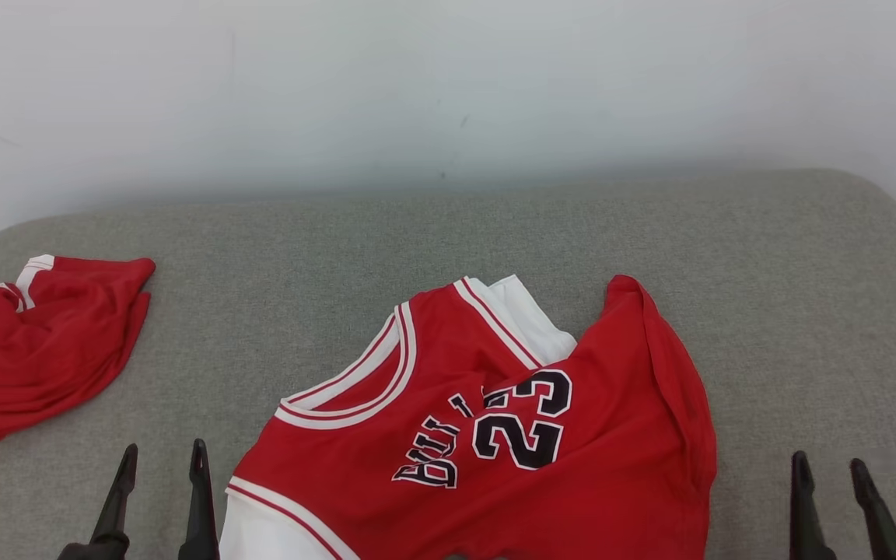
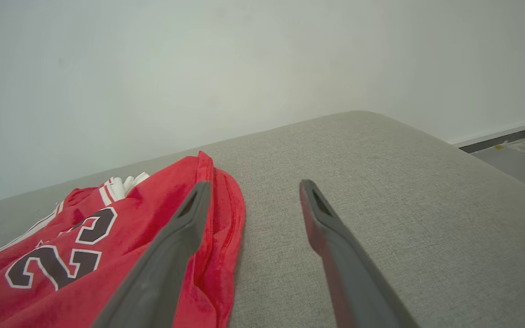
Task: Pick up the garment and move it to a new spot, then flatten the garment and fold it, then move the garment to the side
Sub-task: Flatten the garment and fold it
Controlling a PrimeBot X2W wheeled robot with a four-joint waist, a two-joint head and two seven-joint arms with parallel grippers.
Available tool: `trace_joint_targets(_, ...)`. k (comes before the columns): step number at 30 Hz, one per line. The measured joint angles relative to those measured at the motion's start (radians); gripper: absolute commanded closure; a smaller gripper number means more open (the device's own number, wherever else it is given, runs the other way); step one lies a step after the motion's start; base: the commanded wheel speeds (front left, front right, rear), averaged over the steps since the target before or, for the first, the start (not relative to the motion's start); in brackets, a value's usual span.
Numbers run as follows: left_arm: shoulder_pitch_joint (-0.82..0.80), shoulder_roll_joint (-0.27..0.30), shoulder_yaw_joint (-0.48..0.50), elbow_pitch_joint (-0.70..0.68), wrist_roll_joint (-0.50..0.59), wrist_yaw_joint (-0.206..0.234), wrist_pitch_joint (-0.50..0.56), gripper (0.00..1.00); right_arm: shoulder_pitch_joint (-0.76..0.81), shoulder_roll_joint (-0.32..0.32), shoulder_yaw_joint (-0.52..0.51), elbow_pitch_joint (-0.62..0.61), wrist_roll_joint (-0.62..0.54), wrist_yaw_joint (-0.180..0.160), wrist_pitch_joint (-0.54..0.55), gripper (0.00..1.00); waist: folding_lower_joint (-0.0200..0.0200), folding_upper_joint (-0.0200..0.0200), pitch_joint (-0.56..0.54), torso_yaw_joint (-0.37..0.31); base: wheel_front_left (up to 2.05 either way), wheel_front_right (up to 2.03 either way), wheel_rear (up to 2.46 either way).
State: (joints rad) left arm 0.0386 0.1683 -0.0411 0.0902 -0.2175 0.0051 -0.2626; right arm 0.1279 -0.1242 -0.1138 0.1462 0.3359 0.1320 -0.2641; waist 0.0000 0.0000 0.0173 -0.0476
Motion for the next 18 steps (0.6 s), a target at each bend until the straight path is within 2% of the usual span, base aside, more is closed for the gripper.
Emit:
trace_joint_targets(9, 0.000, -0.039, 0.043, 0.047, 0.043, -0.051, 0.000, 0.00, -0.032, -0.017, 0.101, -0.003, -0.003, 0.000, 0.000, 0.00, 0.0000, 0.0000, -0.009, 0.030, 0.00, 0.00, 0.00)
trace_joint_targets(18, 0.000, -0.059, 0.062, 0.065, 0.063, -0.077, 0.000, 0.00, -0.072, -0.034, 0.127, 0.038, -0.006, 0.000, 0.000, 0.00, 0.0000, 0.0000, -0.014, 0.060, 0.00, 0.00, 0.00)
